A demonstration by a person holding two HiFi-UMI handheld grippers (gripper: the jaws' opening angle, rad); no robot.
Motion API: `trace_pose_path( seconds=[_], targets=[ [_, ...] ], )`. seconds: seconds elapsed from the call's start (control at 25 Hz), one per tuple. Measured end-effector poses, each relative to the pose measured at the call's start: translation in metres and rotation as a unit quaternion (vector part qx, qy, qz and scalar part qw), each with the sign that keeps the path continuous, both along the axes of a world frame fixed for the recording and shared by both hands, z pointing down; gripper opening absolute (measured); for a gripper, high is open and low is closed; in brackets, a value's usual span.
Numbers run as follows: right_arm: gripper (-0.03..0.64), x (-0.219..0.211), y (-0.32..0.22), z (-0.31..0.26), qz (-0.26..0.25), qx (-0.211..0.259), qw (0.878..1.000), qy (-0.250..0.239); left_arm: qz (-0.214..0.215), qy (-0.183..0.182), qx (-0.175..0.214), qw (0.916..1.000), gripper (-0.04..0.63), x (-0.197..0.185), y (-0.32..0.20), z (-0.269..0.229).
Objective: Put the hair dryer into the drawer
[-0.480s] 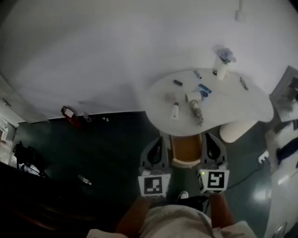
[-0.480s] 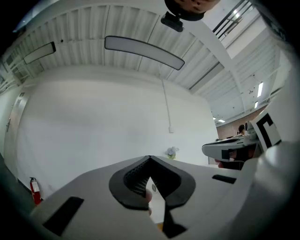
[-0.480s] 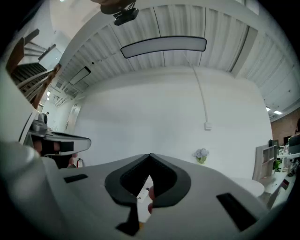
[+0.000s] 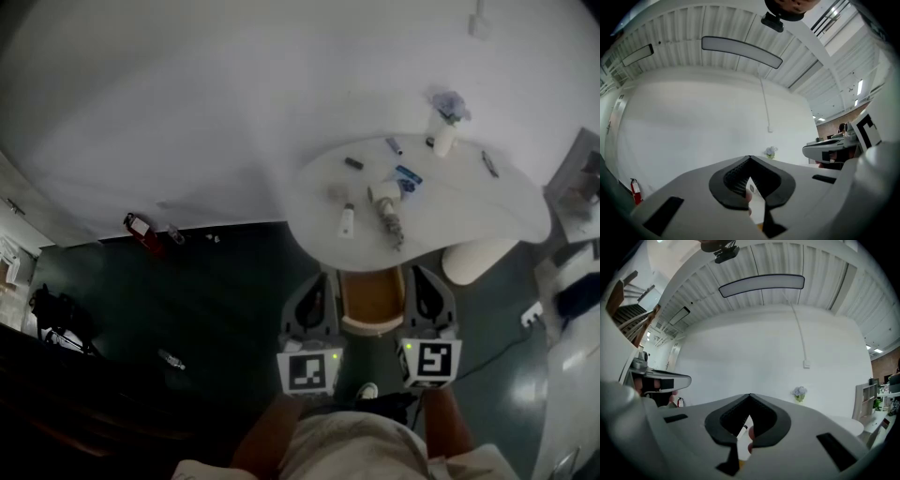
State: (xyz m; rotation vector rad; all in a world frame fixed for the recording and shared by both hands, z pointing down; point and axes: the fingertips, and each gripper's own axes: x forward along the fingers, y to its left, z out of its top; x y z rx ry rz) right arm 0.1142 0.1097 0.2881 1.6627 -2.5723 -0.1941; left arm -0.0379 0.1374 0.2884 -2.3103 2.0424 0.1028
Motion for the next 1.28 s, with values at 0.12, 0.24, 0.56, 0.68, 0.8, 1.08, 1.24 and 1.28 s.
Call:
trace_pose_path(
  seconds=[0.12,0.24,0.56,0.68,0.8,1.08,1.24,1.28],
  targets=[
    [0.003,0.010,-0.003,0.000,-0.003,0.000,1.000,-0.012,0.000,0.000,0.001,1.0000,-0.005,0.009,-0.003,-0.001],
    [0.003,0.020,-0.008,0.000,-0.005,-0.002,1.000,-0.027,-0.001,-0.001,0.001,1.0000,-0.005,0.018,-0.007,0.000],
    [0.003,0.051,-0.023,0.016,-0.020,-0.020,0.999,-0.039,-0.019,-0.008,-0.002,0.9998,-0.005,0.048,-0.014,0.003],
    [0.003,0.060,-0.030,0.020,-0.023,-0.024,0.998,-0.046,-0.027,-0.011,-0.001,0.9996,-0.005,0.055,-0.017,0.003],
    [0.003,0.065,-0.035,0.025,-0.026,-0.028,0.998,-0.048,-0.033,-0.010,-0.005,0.9994,-0.005,0.059,-0.020,0.004],
    [0.003,0.058,-0.055,0.030,-0.019,-0.030,0.998,-0.044,-0.022,-0.008,-0.007,0.9997,-0.005,0.056,-0.040,0.011],
    [0.003,0.041,-0.074,0.034,-0.013,-0.034,0.999,-0.031,-0.014,0.004,-0.006,0.9999,-0.005,0.039,-0.063,0.015],
    [0.003,0.036,-0.079,0.035,-0.012,-0.036,0.999,-0.026,-0.011,0.006,-0.006,0.9999,-0.005,0.033,-0.070,0.016]
  ],
)
